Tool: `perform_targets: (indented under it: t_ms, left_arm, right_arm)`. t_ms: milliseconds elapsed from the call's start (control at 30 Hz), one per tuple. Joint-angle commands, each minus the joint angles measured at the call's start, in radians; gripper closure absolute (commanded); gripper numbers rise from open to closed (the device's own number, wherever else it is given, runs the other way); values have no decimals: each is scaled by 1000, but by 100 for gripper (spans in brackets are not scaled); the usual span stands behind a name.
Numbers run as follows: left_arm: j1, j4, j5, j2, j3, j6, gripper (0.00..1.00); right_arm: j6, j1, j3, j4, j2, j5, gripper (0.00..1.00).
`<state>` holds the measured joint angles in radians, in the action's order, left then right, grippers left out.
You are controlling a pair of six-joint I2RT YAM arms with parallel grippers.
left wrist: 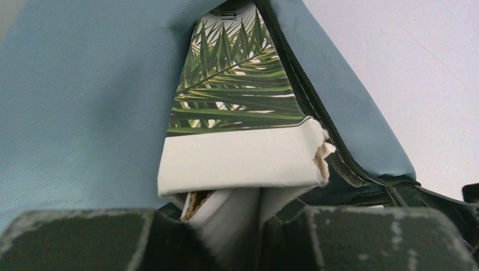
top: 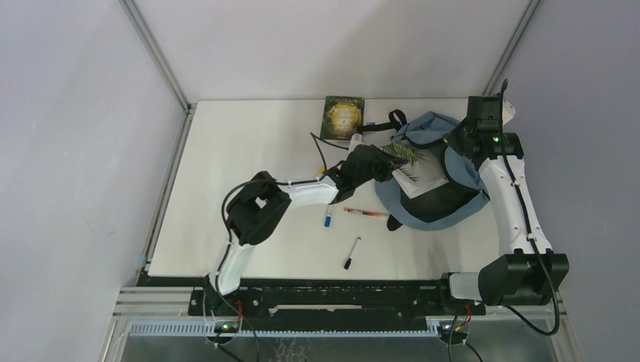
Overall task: Pack the student bag
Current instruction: Place the book in the student bag.
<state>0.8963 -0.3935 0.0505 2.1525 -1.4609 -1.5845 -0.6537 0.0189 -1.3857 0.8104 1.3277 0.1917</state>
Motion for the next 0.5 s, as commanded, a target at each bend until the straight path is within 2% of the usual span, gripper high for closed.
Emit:
perform_targets:
  t_ms: [0,100,233,367,467]
  left_arm:
    - [8,-16,34,22,-164,82,83]
    - [16,55,42,70,-239,104,83]
    - [24,49,82,119,-289,91,84]
    - [27,50,102,160,-335,86,89]
    - [37,72,109,188,-385,91,82]
  right_arm:
    - [73,-1,-13,-73,-57,-46,100]
    - [104,-5,-16,-73,-49,-85,100]
    - [132,-14,-19,-63,-37,-128,100]
    - [143,-17,-24,-54,-35,-141,100]
    - [157,-16,-35,-42,-29,-156,100]
